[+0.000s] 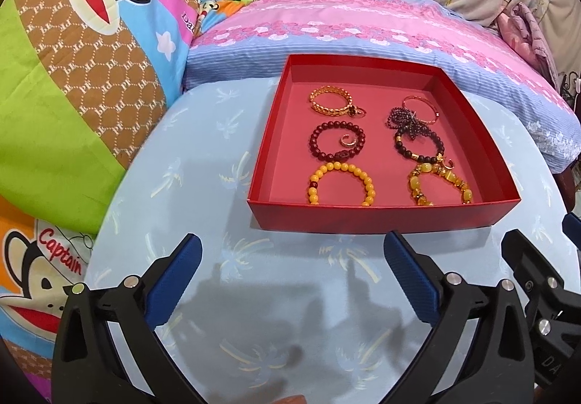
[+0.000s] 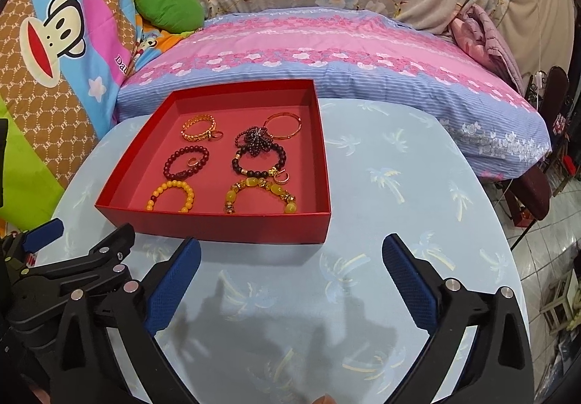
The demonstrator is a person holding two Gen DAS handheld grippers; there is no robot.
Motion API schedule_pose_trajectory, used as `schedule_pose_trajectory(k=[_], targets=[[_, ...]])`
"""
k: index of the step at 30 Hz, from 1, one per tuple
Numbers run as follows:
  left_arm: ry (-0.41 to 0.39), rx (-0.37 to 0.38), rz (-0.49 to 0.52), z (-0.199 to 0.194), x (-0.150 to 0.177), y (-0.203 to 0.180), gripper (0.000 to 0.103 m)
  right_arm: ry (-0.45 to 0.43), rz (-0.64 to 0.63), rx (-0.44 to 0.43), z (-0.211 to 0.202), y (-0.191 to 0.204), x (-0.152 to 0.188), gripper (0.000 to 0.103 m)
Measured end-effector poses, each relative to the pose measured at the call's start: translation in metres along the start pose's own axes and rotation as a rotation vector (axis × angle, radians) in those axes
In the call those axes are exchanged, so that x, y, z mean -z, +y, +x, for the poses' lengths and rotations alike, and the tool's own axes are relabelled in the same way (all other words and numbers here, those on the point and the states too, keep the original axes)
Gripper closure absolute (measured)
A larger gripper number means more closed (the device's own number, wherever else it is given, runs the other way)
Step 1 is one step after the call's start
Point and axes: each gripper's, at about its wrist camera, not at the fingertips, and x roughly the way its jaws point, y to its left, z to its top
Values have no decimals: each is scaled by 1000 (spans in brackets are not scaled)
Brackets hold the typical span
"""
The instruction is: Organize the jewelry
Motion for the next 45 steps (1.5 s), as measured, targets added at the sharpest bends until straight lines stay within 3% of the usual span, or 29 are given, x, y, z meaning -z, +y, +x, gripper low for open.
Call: schedule_pose_trajectory(k=[45], targets=[[-2,-4,13,4,2,-4,7,-4,23,35,-2,-4,4,7]])
